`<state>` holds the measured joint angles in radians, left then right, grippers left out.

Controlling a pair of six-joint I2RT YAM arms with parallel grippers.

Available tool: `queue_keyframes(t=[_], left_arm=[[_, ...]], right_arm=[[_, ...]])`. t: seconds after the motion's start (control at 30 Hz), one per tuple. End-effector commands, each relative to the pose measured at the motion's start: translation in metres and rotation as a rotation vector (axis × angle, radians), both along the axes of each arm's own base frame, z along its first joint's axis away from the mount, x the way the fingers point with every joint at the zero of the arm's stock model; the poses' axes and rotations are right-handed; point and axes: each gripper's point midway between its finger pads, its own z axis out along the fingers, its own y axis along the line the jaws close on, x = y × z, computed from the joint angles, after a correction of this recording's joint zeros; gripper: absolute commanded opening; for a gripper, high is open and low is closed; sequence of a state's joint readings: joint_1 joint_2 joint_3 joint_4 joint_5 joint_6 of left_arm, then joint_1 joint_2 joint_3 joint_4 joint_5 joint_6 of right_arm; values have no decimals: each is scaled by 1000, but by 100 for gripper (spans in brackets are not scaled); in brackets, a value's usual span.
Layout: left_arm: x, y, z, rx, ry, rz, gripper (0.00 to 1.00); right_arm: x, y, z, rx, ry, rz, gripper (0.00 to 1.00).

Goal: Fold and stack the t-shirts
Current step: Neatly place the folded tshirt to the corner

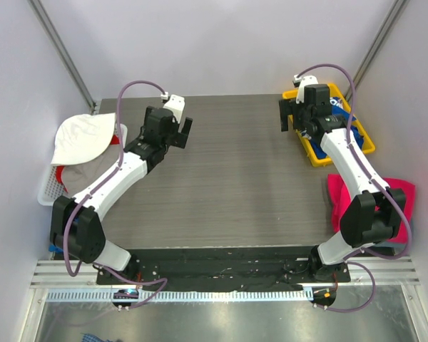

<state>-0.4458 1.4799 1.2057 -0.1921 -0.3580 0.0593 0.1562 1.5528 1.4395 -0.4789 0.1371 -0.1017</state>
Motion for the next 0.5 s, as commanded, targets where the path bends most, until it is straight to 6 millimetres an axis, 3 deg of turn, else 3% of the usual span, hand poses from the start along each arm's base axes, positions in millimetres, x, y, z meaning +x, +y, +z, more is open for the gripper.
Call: queue_keyframes(t=[0.0,0.47], left_arm=[[2,0,34,-68,-115,20,100],[-4,8,44,-74,-158,43,100]], right_arm=[[2,8,35,35,-109,8,100],[7,32,41,36,-129,61,100]])
